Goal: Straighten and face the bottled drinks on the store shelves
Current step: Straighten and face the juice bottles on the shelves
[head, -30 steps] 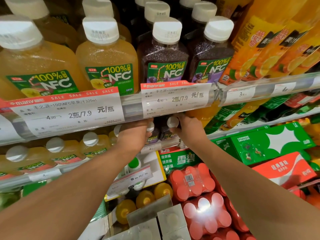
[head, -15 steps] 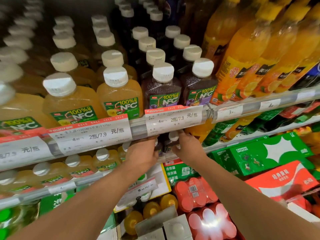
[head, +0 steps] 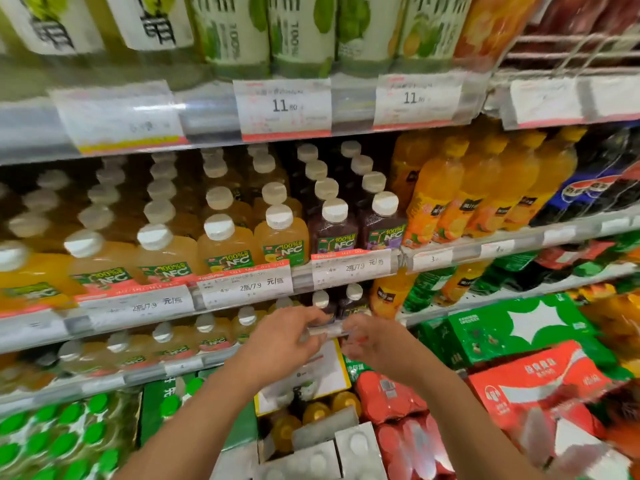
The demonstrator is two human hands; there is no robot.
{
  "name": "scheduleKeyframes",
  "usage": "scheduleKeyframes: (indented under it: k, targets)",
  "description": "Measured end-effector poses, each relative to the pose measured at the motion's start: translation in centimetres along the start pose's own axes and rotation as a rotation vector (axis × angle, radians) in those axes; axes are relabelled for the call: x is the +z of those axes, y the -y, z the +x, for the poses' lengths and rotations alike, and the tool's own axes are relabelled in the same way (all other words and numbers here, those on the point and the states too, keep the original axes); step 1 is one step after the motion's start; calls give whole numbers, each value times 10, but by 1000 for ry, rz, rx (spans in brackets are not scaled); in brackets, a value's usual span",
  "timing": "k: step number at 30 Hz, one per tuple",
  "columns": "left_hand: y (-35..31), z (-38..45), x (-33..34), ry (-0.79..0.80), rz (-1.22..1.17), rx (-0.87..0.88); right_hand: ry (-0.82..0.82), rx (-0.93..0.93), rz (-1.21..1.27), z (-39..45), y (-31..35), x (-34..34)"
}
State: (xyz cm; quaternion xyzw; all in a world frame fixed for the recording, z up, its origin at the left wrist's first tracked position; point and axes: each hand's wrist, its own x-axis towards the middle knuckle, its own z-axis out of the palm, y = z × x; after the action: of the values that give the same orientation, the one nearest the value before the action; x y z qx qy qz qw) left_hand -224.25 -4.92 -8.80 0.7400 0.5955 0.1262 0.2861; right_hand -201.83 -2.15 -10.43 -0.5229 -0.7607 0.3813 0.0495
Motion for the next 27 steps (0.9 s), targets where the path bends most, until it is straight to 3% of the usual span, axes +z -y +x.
scheduleKeyframes:
  k: [11,27]
  targets:
    - [-64,-94,-85,-108,34,1,3,-109,91,-82,104,-39]
    - [-120,-185,-218,-408,185,12,-81,-410,36,-114,238,-113]
